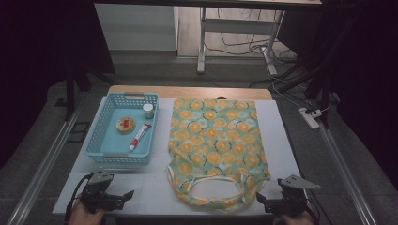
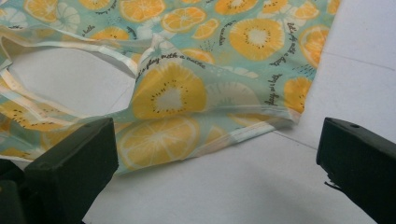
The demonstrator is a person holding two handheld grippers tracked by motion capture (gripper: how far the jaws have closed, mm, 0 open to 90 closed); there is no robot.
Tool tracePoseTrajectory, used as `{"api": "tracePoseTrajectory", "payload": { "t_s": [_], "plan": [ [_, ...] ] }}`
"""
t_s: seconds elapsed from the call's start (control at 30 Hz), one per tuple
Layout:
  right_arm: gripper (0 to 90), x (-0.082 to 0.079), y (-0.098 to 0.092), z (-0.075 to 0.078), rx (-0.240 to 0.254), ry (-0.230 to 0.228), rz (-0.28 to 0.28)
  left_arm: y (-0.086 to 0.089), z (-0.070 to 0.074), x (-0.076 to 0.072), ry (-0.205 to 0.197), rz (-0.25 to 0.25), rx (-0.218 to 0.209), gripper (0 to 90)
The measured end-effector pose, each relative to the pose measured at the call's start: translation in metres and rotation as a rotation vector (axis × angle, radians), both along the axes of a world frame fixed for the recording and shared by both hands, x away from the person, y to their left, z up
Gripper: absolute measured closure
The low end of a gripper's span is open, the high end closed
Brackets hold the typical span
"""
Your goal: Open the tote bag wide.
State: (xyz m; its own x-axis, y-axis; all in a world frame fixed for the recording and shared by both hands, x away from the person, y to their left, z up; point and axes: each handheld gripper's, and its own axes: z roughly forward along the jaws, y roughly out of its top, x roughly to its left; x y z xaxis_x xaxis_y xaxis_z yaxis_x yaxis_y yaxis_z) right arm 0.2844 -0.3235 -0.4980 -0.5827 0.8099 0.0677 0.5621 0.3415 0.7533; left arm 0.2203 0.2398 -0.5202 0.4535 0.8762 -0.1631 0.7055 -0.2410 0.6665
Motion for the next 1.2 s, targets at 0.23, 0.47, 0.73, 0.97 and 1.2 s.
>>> {"api": "tracePoseTrajectory", "payload": {
  "t_s": [0.23, 0.47, 0.73, 0.97, 1.2],
  "plan": [
    [0.0, 0.001, 0.002, -0.001, -0.009, 0.011, 0.018, 0.001, 0.0, 0.0, 0.003, 0.005, -0.008, 0.7],
    [0.0, 0.0, 0.001, 0.0, 0.002, 0.002, 0.021, 0.0, -0.001, 0.001, 0.009, -0.005, -0.002, 0.8],
    [0.0, -0.001, 0.003, 0.002, 0.005, 0.006, 0.052, -0.001, -0.002, 0.002, 0.02, -0.017, 0.003, 0.8],
    [0.0, -0.002, 0.007, 0.006, -0.005, -0.01, 0.077, -0.001, -0.002, 0.002, 0.019, -0.023, 0.004, 0.8],
    [0.0, 0.001, 0.02, 0.007, -0.018, -0.016, 0.13, -0.001, -0.002, 0.002, 0.021, -0.022, -0.003, 0.7]
  ]
}}
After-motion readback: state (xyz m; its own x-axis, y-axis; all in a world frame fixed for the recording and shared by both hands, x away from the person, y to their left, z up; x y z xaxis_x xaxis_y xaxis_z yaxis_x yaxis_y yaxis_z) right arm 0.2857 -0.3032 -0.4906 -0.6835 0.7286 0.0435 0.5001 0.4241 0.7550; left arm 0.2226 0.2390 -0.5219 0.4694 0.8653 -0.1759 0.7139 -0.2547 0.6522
